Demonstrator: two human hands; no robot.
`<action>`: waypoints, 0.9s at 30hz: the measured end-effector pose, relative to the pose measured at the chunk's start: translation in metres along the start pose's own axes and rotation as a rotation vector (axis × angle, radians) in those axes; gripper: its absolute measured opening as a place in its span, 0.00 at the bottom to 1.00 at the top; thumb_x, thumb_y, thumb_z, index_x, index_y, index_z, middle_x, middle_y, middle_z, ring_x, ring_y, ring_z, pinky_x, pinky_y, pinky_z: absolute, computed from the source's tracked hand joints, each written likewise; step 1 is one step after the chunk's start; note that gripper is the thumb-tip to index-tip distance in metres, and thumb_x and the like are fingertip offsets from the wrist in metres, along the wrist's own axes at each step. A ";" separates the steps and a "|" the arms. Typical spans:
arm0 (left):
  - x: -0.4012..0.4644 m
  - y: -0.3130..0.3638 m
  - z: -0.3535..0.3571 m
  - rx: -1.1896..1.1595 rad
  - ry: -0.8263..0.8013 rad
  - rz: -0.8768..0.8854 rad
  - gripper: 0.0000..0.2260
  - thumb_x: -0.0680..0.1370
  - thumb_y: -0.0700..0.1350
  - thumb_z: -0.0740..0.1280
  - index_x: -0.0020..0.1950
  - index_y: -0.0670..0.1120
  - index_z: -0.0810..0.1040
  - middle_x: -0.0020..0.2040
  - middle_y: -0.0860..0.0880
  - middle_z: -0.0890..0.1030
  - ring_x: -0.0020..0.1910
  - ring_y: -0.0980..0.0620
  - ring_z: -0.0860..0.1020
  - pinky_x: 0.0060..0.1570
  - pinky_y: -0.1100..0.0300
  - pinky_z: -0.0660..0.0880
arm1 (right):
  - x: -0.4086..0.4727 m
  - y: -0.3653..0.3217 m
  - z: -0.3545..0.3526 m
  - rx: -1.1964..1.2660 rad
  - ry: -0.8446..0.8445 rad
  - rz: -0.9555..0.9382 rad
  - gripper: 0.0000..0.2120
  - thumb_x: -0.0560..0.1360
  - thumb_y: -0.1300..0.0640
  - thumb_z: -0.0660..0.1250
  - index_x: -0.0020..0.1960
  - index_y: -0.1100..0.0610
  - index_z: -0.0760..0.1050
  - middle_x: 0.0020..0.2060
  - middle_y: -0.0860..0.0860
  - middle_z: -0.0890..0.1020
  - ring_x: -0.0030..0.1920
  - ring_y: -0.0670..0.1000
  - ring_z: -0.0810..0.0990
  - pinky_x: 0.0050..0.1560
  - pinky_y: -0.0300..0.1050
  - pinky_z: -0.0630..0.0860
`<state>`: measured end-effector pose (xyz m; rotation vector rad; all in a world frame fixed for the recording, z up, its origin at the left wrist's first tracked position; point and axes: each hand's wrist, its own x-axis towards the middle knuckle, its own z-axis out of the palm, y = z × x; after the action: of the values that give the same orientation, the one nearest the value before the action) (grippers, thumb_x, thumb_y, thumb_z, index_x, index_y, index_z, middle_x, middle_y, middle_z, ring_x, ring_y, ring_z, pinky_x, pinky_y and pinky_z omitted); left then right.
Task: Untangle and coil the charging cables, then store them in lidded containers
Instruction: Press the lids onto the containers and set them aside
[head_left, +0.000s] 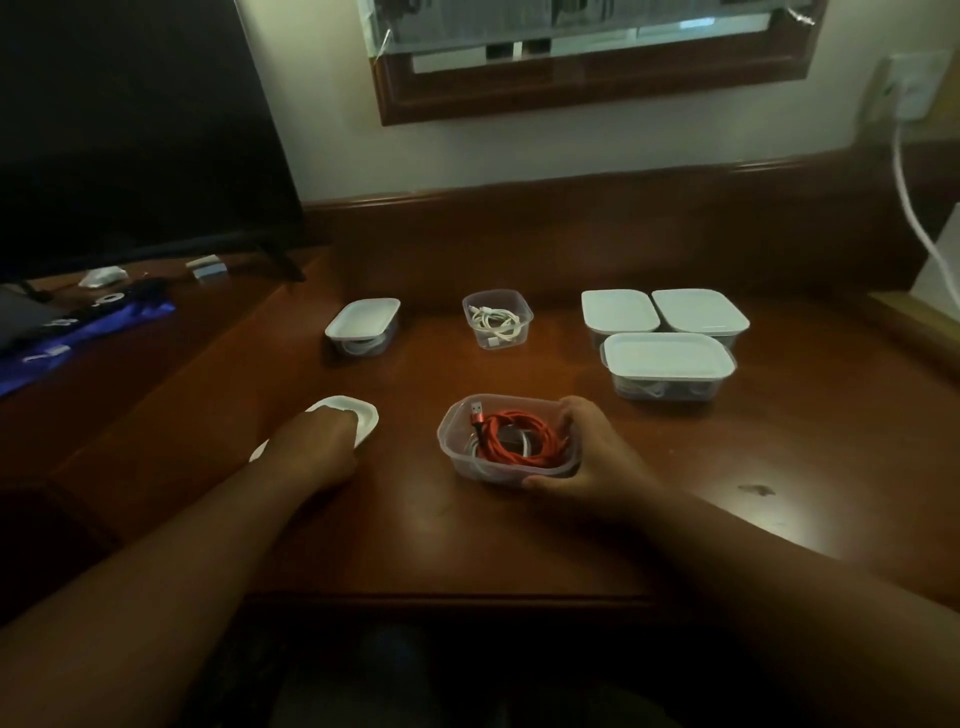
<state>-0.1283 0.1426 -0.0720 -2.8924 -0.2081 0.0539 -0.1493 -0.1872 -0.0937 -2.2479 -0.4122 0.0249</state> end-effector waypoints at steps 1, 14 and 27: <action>0.000 0.001 -0.001 0.006 0.000 0.003 0.11 0.76 0.46 0.67 0.58 0.48 0.77 0.47 0.52 0.78 0.44 0.51 0.76 0.41 0.60 0.69 | 0.000 0.001 0.001 0.002 -0.005 -0.007 0.37 0.64 0.47 0.81 0.64 0.46 0.62 0.63 0.46 0.71 0.59 0.44 0.74 0.49 0.33 0.77; -0.061 0.061 -0.049 -0.453 0.624 0.548 0.08 0.71 0.44 0.68 0.50 0.49 0.77 0.46 0.46 0.83 0.41 0.46 0.80 0.38 0.57 0.77 | 0.006 0.007 -0.001 0.093 -0.057 0.015 0.56 0.62 0.46 0.83 0.78 0.48 0.51 0.74 0.51 0.67 0.71 0.51 0.70 0.67 0.51 0.75; -0.013 0.101 -0.031 -0.639 0.122 0.672 0.16 0.69 0.68 0.63 0.48 0.59 0.73 0.63 0.59 0.74 0.66 0.59 0.68 0.70 0.44 0.63 | 0.003 0.007 -0.002 0.068 -0.040 0.002 0.60 0.64 0.47 0.81 0.80 0.50 0.42 0.78 0.47 0.59 0.76 0.48 0.61 0.62 0.34 0.62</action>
<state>-0.1253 0.0363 -0.0657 -3.4165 0.9350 -0.0885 -0.1441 -0.1924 -0.0974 -2.1836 -0.4247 0.0833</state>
